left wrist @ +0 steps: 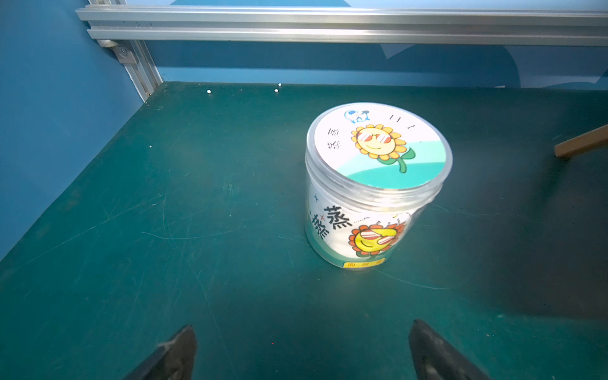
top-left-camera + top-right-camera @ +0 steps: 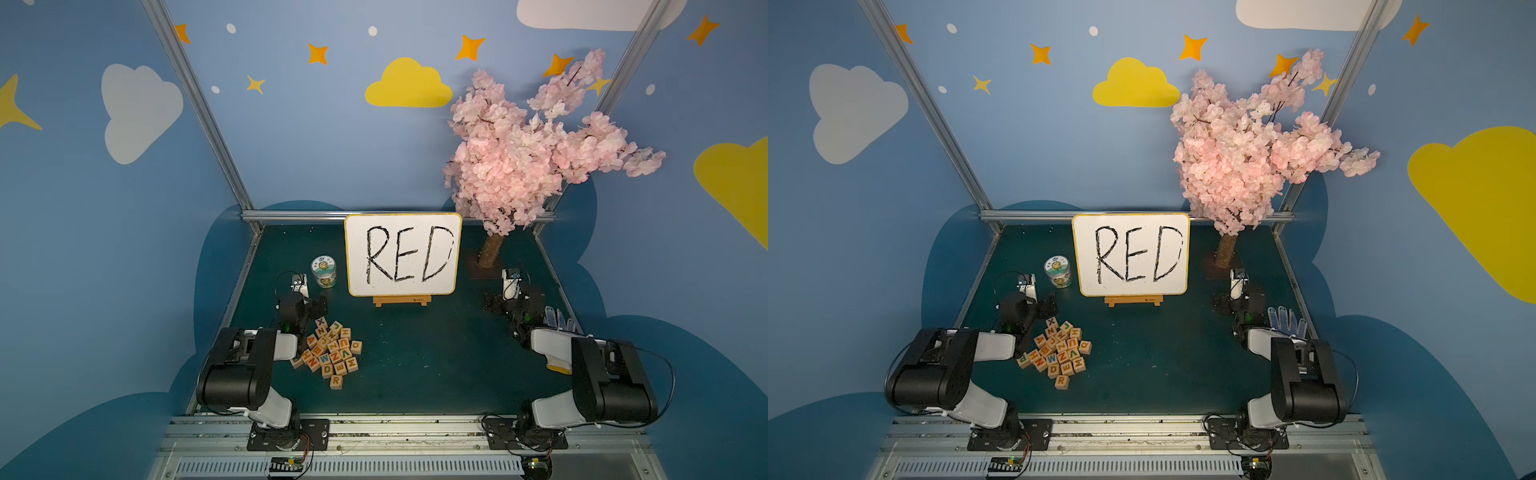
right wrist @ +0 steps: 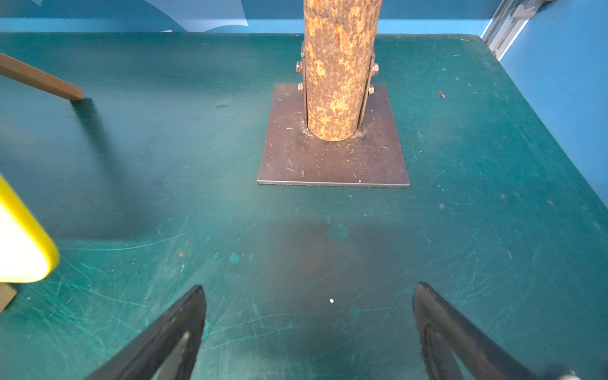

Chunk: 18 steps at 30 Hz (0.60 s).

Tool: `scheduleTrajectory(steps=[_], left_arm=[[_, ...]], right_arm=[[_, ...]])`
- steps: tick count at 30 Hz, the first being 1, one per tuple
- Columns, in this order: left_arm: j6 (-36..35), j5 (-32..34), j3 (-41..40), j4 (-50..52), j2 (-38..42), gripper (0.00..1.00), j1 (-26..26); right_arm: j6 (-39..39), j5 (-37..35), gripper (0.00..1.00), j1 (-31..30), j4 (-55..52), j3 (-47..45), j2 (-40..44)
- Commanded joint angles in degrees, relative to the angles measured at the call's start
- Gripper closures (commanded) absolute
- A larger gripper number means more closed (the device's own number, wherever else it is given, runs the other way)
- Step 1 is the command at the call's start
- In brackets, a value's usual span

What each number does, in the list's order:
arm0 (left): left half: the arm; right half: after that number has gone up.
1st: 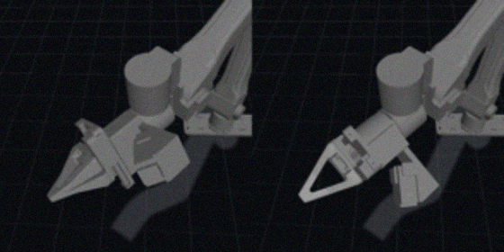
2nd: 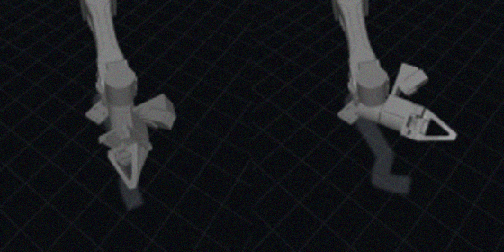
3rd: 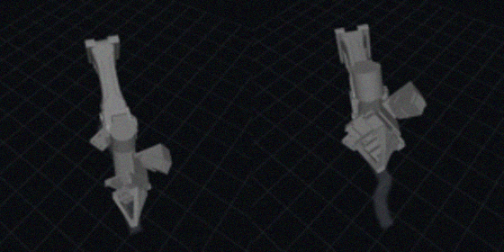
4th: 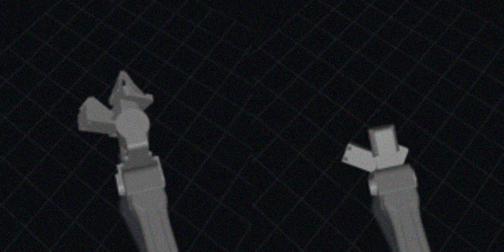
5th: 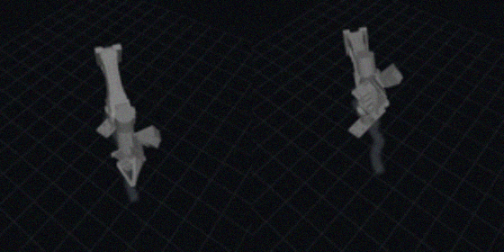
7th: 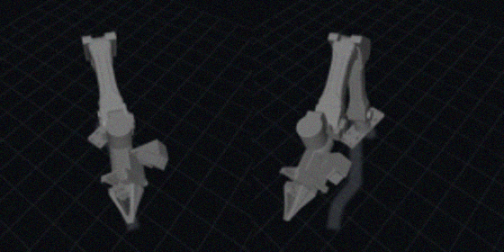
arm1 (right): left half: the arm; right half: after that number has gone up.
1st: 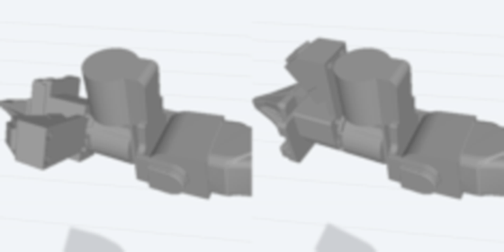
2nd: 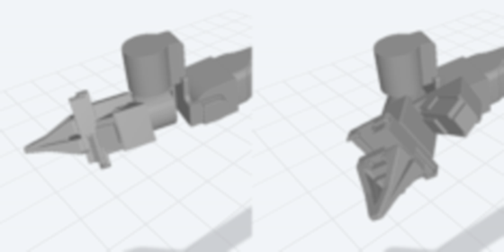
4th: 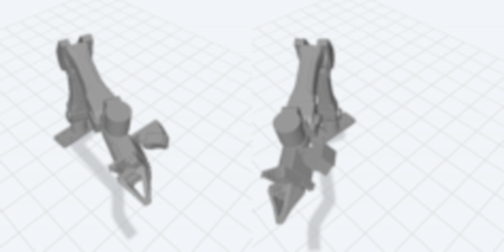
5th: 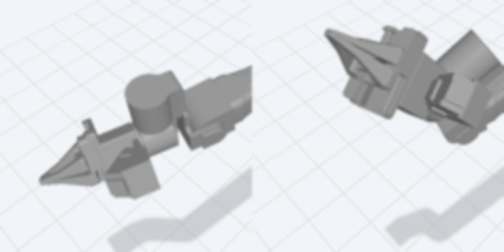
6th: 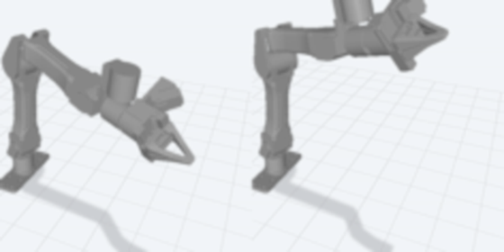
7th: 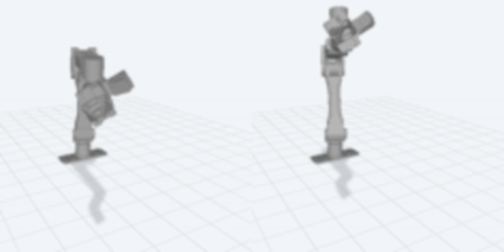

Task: Assemble the uppercase word "red" with letter blocks
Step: Pick up the letter block from the center of the board.

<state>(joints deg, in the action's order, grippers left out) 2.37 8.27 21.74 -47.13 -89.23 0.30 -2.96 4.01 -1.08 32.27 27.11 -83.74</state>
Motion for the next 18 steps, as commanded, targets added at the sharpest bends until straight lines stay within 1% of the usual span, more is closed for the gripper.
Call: scheduleTrajectory(steps=[1,2,3,5,8,9,10,11,12,13,15,18], left_arm=[[-0.36,-1.07,1.02,-0.24,0.8,0.04,-0.3],[-0.35,-1.07,1.03,-0.22,0.76,0.05,-0.36],[-0.35,-1.07,0.99,-0.24,0.76,0.05,-0.37],[-0.18,-1.4,0.9,-0.3,0.86,0.05,-0.45],[-0.48,-1.53,0.68,-0.63,1.06,0.08,-0.47],[-0.96,-1.64,0.74,-1.54,1.2,0.09,-0.47],[-1.43,-1.91,0.88,-1.22,2.62,0.11,-0.39],[-1.35,-2.01,1.8,3.33,4.67,0.12,-0.38],[-0.59,-0.78,3.5,8.88,7.18,0.13,-0.39],[-0.03,0.59,4.48,12.52,9.23,0.16,-0.37],[0.63,3.56,5.0,14.87,11.83,0.17,-0.22],[5.23,11.1,8.49,23.7,15.6,0.19,1.31]], right_arm=[[0.4,0.74,0.15,0.39,-0.34,0.92,-0.64],[0.39,0.74,0.2,0.33,-0.3,0.92,-0.64],[0.28,0.74,0.22,0.32,-0.35,0.89,-0.67],[0.24,0.56,0.22,0.37,-0.31,0.92,-0.58],[0.38,-0.28,0.28,0.08,0.03,0.75,-0.43],[1.28,-1.42,0.29,0.13,-0.66,1.49,-0.01],[1.45,-2.19,0.3,0.16,-3.67,3.07,1.14],[2.02,-2.58,0.3,0.08,-9.06,5.37,2.21],[1.89,-3.58,0.32,0.1,-15.04,8.36,2.53],[1.88,-3.76,0.33,-0.21,-18.42,10.36,2.86],[1.35,-4.2,0.33,-1.77,-21.65,12.8,3.58],[0.19,-10.45,0.33,-6.95,-28.19,16.61,4.73]])
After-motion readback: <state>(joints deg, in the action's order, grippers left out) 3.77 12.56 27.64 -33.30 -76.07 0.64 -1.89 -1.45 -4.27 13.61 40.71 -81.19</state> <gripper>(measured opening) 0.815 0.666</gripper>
